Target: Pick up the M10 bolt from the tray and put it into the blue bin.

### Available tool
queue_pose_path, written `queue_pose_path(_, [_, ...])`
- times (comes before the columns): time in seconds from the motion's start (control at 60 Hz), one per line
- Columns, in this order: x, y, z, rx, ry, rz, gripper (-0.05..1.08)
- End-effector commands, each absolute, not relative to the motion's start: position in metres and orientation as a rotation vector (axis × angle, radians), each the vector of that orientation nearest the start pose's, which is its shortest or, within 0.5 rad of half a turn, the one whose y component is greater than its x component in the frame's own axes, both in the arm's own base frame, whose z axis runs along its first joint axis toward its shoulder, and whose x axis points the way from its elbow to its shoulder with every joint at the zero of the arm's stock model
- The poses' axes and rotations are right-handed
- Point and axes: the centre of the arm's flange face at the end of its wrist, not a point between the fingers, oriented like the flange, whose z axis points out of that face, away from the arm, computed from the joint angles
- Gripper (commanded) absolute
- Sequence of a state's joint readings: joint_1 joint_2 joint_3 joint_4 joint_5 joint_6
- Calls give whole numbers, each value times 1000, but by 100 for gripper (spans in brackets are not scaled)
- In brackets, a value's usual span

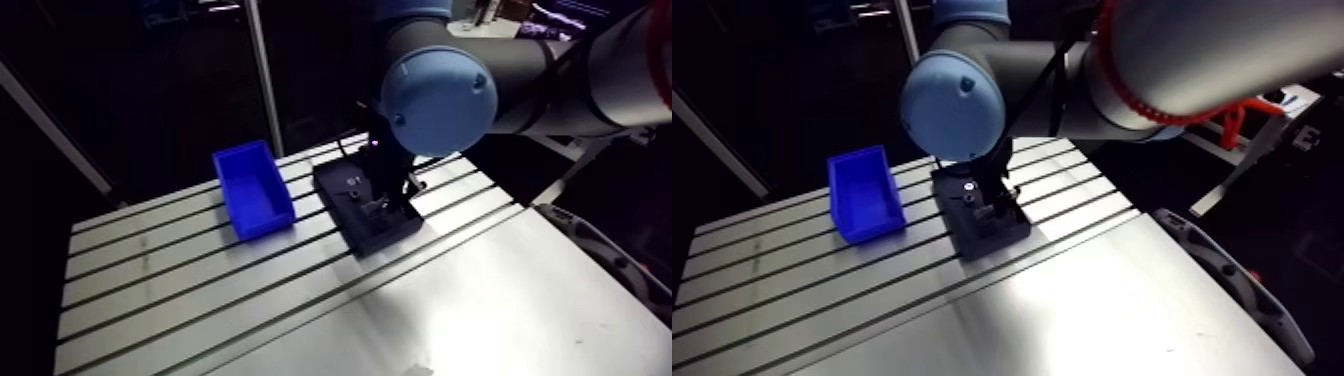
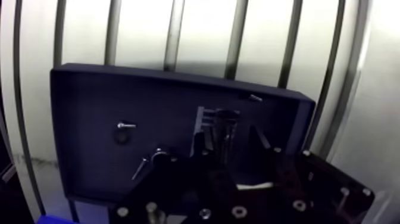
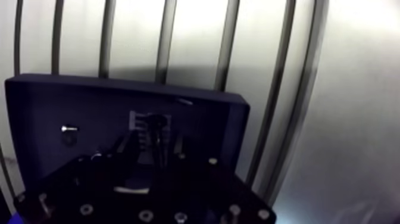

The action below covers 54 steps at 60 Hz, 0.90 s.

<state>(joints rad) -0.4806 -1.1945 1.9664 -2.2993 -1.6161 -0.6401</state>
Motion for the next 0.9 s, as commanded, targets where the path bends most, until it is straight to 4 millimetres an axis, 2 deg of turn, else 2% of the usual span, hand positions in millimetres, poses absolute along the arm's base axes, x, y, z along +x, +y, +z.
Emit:
queue_pose_path(0.017, [-532,132,176,2014,2363,85,56])
queue_pose_path(0.9, [-534,129,172,2011,2371,81,61])
